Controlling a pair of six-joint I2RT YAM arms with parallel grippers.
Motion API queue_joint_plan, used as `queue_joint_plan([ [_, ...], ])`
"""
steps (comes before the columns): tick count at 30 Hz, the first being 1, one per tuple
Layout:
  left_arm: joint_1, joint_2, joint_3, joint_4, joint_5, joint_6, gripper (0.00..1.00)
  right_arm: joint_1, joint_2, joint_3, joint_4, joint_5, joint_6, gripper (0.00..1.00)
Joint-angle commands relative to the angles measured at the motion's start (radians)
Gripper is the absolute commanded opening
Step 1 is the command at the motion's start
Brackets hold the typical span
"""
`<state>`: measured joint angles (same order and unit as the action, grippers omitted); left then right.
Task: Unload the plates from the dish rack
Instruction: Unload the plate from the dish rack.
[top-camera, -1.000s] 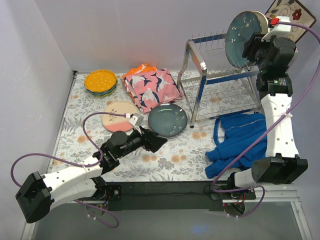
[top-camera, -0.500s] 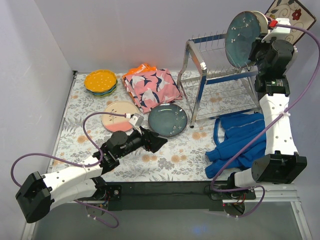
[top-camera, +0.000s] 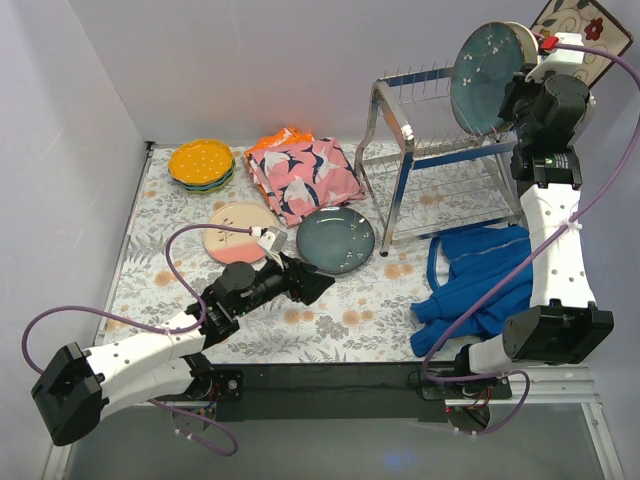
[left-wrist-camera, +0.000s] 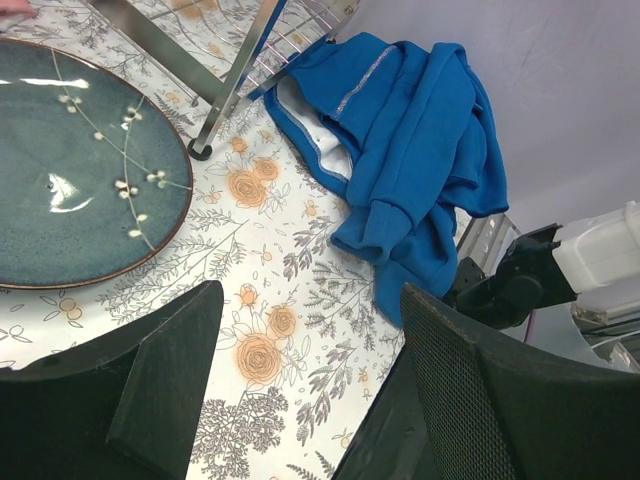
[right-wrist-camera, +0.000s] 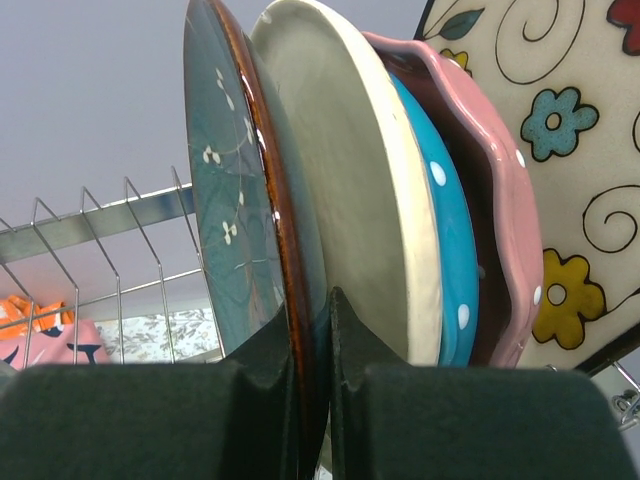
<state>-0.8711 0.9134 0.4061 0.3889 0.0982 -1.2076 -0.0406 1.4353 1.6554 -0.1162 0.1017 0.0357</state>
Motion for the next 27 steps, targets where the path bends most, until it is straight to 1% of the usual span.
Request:
queue_joint_plan([
  [1, -0.002, 0.015, 0.026, 0.010, -0.034, 0.023, 0.69, 0.001, -0.001, 0.116, 0.104, -0.057, 0.138, 0.01],
  [10, -0.002, 0.053, 0.033, 0.013, -0.048, 0.033, 0.69, 0.001, 0.001, 0.139, 0.105, 0.015, 0.219, 0.01],
  [14, -0.002, 0.074, 0.042, 0.010, -0.025, 0.028, 0.69, 0.001, 0.002, 0.165, 0.107, 0.003, 0.259, 0.01],
  [19, -0.002, 0.073, 0.040, 0.013, -0.029, 0.029, 0.69, 0.001, 0.014, 0.204, 0.105, -0.017, 0.308, 0.01],
  [21, -0.003, 0.071, 0.040, 0.016, -0.029, 0.029, 0.69, 0.001, 0.030, 0.227, 0.105, -0.026, 0.313, 0.01],
  [22, -0.002, 0.070, 0.037, 0.015, -0.029, 0.029, 0.69, 0.001, 0.033, 0.228, 0.136, -0.028, 0.311, 0.01],
  [27, -0.003, 0.068, 0.037, 0.014, -0.031, 0.029, 0.69, 0.001, 0.007, 0.189, 0.185, -0.002, 0.288, 0.01],
])
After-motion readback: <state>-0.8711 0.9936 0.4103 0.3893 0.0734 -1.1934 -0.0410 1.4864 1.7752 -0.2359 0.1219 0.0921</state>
